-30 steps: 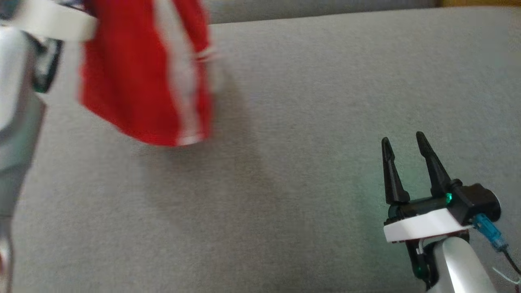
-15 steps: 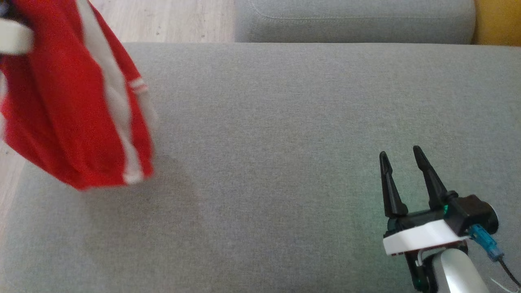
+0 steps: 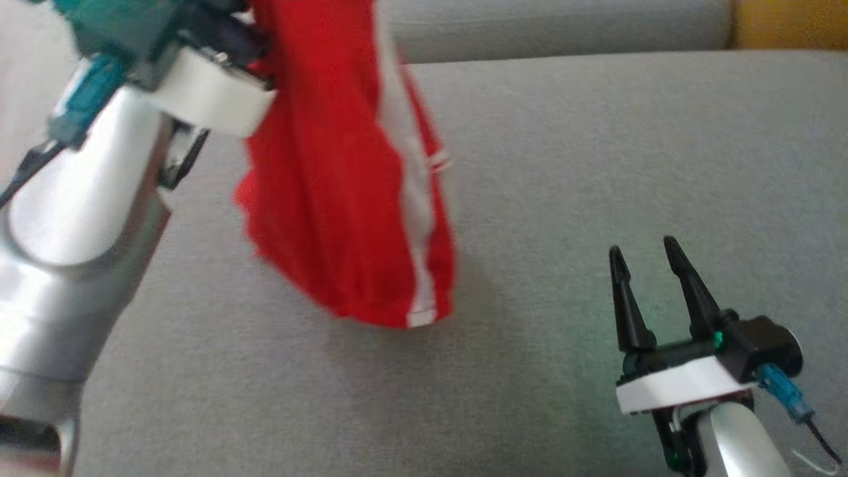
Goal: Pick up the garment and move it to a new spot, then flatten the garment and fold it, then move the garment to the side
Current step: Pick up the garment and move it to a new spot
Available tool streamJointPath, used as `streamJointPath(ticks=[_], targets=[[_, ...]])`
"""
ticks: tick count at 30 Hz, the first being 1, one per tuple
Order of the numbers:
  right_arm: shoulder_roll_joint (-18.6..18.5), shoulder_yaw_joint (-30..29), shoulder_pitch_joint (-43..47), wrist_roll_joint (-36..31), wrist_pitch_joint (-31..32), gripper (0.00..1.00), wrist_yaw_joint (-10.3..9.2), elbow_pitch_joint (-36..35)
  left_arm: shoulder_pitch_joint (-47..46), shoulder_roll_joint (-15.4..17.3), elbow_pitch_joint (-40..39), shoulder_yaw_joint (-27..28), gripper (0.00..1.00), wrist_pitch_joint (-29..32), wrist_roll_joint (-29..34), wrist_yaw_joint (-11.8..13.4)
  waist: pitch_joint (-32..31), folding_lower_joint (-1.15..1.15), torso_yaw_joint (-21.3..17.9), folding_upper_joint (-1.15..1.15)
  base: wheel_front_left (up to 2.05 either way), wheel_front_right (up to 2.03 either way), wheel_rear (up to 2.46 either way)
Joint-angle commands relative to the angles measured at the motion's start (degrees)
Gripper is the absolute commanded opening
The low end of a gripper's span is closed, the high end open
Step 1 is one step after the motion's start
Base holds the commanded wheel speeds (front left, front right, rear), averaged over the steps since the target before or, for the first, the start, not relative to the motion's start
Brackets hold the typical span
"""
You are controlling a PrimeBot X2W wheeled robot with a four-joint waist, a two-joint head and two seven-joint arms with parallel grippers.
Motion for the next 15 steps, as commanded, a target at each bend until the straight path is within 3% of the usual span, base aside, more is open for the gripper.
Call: streamJointPath(ticks=[1, 8, 15], targets=[[-0.23, 1.60, -2.80, 0.31, -0.36, 1.00, 0.43, -1.95, -4.87, 0.30, -0.31, 1.62, 0.00, 0.00, 0.90, 0.13, 2.24, 0.00, -3.38, 0.00, 0.00, 0.00, 0.00], [-0.21, 1.43, -4.49, 1.98, -0.36, 1.00, 0.43, -1.96, -3.94, -5.82, 3.20, -4.12, 0.00, -1.35, 1.50, -1.63, 5.67, 0.00, -8.44, 0.00, 0.00, 0.00, 0.00], [-0.20, 1.40, -5.47, 3.19, -0.36, 1.00, 0.43, -2.73, 12.06, -14.31, 7.42, -14.66, 0.00, -3.06, -1.54, -3.66, 9.13, 0.00, -10.49, 0.00, 0.00, 0.00, 0.00]])
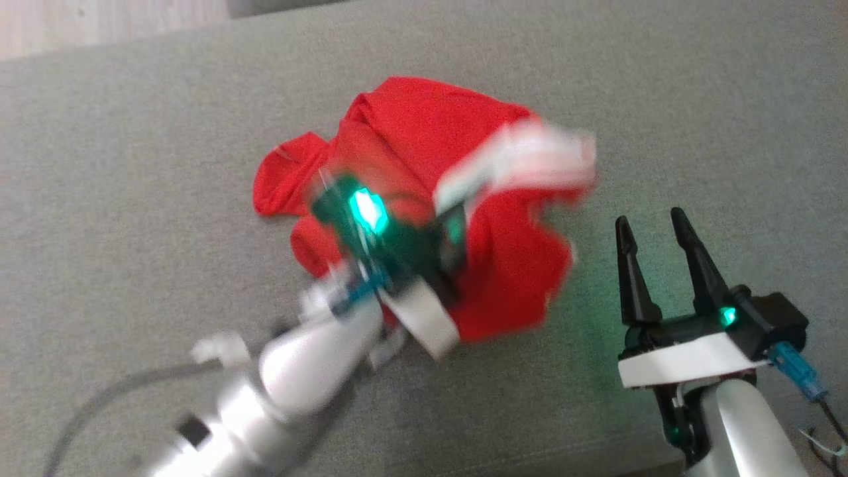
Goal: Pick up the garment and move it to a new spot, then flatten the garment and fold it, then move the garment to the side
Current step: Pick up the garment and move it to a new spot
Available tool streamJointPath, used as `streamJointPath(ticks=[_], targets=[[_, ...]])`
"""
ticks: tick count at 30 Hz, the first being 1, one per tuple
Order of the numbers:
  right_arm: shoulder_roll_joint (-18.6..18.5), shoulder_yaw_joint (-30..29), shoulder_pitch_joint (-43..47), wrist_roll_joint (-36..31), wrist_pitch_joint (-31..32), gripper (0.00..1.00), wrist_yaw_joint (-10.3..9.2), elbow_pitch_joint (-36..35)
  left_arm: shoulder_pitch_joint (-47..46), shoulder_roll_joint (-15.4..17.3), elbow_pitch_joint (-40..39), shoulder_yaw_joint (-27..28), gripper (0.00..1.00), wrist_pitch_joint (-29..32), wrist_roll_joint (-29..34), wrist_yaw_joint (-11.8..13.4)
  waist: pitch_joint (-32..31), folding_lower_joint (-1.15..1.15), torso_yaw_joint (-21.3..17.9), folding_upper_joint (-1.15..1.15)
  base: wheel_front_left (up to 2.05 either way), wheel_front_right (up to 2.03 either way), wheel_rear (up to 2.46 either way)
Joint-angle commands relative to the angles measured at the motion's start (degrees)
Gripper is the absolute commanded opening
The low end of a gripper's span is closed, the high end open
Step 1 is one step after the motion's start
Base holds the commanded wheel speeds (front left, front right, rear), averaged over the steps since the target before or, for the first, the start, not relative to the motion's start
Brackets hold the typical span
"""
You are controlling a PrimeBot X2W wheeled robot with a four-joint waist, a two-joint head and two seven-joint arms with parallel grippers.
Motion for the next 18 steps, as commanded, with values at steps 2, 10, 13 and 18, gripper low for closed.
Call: streamJointPath(ticks=[2, 10, 13, 18], targets=[[-0.20, 1.09, -2.65, 0.33, -0.36, 1.00, 0.43, -2.17, -0.77, -0.71, -0.77, 0.55, 1.00, -0.79, -0.83, -0.47, 1.57, -0.01, -0.65, 0.00, 0.00, 0.00, 0.00], [-0.20, 0.41, -2.79, -0.53, -0.36, 1.00, 0.43, -1.82, -5.71, 0.60, -2.92, 0.89, 1.00, -0.14, 0.30, -0.44, 0.89, -0.01, 0.59, 0.00, 0.00, 0.00, 0.00], [-0.20, 0.65, -2.80, -0.60, -0.36, 1.00, 0.43, -1.91, -10.80, 4.37, -4.81, 2.60, 1.00, 4.83, -1.47, -1.37, 0.89, -0.01, 0.72, 0.00, 0.00, 0.00, 0.00], [-0.20, 2.18, -3.93, 0.05, -0.36, 1.00, 0.43, -1.95, -18.49, 8.70, -2.21, 2.29, 1.00, 19.34, -11.62, -2.27, 2.40, -0.01, -0.49, 0.00, 0.00, 0.00, 0.00]])
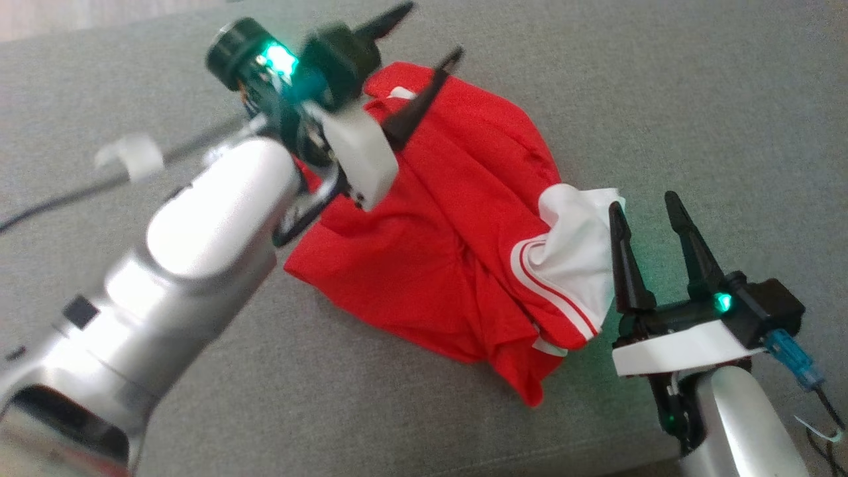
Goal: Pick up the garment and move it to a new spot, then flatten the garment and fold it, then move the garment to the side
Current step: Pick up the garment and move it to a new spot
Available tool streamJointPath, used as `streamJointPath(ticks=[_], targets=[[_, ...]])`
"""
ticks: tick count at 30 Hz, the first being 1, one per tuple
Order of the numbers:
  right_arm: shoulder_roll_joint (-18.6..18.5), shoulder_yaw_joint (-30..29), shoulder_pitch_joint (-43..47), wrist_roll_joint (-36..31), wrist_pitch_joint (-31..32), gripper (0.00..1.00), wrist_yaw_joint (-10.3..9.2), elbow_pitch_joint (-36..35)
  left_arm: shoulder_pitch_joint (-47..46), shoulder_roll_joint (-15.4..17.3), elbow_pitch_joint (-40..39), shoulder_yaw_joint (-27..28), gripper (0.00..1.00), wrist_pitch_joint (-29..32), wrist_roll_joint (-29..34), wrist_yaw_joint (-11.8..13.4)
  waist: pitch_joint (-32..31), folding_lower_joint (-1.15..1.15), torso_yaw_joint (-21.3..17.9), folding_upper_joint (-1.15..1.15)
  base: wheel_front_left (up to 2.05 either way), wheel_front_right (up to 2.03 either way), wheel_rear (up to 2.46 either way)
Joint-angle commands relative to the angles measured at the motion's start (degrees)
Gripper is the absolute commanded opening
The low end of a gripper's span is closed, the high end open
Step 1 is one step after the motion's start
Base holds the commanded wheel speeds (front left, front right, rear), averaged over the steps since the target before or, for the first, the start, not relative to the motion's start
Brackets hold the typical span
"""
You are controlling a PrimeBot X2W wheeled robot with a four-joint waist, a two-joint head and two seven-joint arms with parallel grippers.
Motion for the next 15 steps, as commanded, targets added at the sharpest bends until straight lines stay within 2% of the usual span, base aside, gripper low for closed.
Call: streamJointPath(ticks=[1, 5, 8, 11, 15], targets=[[-0.19, 1.99, -2.11, 0.64, -0.36, 1.00, 0.43, -1.82, -4.56, 1.64, -0.73, 0.20, 1.00, 5.60, -5.60, -0.29, 1.09, 0.00, -0.90, 0.00, 0.00, 0.00, 0.00], [-0.19, 3.57, -3.11, 1.68, -0.36, 1.00, 0.43, -1.71, -9.19, 4.98, -0.80, -7.01, 1.00, 18.03, -17.35, -0.32, 2.84, 0.00, -2.50, 0.00, 0.00, 0.00, 0.00], [-0.19, 4.11, -3.86, 2.33, -0.36, 1.00, 0.43, -1.74, -12.31, 7.70, -1.80, -11.75, 1.00, 23.82, -23.13, -0.32, 4.14, 0.00, -3.87, 0.00, 0.00, 0.00, 0.00], [-0.19, 4.61, -4.59, 2.92, -0.36, 1.00, 0.43, -1.76, -15.46, 9.27, -2.56, -15.99, 1.00, 26.08, -25.58, -0.33, 5.39, 0.00, -5.13, 0.00, 0.00, 0.00, 0.00], [-0.19, 5.29, -5.45, 3.84, -0.36, 1.00, 0.43, -1.82, -18.81, 8.85, -2.59, -19.39, 1.00, 25.79, -26.97, -0.33, 6.88, 0.00, -6.74, 0.00, 0.00, 0.00, 0.00]])
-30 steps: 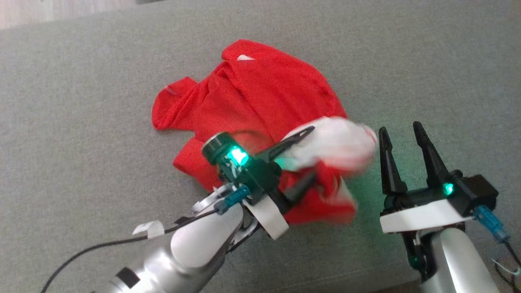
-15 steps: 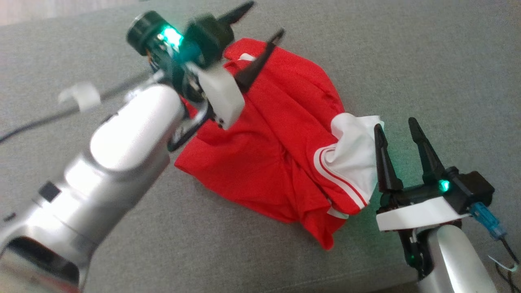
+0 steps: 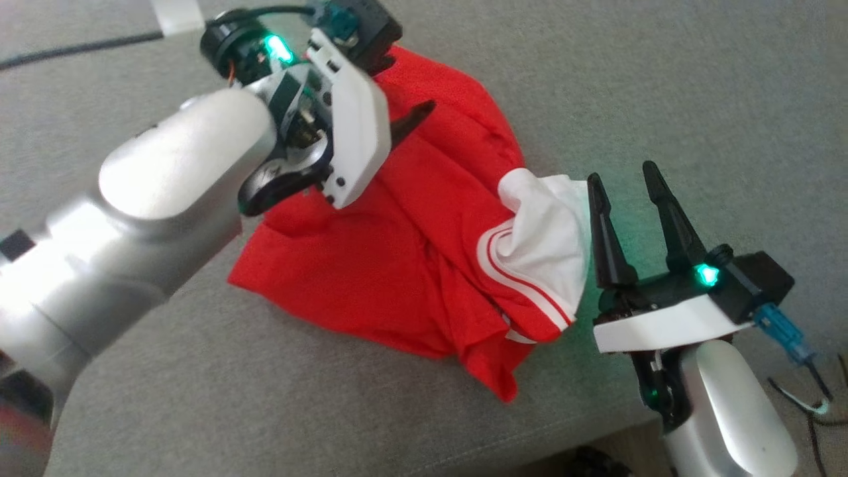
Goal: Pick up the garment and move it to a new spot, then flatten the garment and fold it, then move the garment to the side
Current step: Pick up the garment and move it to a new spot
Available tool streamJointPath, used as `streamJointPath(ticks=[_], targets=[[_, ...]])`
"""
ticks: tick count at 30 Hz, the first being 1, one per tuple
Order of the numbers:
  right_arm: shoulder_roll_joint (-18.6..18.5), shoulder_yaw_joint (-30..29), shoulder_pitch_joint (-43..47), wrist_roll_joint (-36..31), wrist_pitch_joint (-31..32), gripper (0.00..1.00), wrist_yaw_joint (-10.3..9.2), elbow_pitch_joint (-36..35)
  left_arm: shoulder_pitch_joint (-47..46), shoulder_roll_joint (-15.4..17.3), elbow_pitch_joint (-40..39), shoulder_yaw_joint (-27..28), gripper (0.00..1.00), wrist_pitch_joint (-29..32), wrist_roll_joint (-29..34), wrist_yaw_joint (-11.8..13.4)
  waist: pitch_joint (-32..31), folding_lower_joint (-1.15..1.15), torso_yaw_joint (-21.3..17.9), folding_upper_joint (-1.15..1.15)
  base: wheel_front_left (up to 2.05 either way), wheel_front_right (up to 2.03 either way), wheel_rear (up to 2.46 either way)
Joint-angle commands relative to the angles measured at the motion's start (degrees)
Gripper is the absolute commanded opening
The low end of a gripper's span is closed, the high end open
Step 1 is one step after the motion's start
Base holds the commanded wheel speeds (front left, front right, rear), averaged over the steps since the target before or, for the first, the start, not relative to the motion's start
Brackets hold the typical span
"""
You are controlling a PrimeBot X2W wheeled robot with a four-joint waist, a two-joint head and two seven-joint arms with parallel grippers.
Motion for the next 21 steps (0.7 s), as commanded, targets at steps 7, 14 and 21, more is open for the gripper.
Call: streamJointPath(ticks=[7, 14, 21], targets=[[-0.19, 2.04, -2.20, 2.12, -0.36, 1.00, 0.43, -2.29, -5.75, 0.42, -3.09, -0.68, 1.00, 3.45, -1.62, 0.09, 2.96, -0.01, -4.21, 0.00, 0.00, 0.00, 0.00], [-0.19, 2.00, -2.68, 3.69, -0.36, 1.00, 0.43, -2.77, -4.21, 1.11, -4.95, -0.86, 1.00, 6.12, 0.69, 0.09, 5.20, -0.01, -7.32, 0.00, 0.00, 0.00, 0.00], [-0.19, 2.37, -3.13, 4.74, -0.36, 1.00, 0.43, -3.05, -3.94, 1.08, -5.27, -0.87, 1.00, 3.88, 5.67, 0.09, 6.80, -0.01, -8.88, 0.00, 0.00, 0.00, 0.00]])
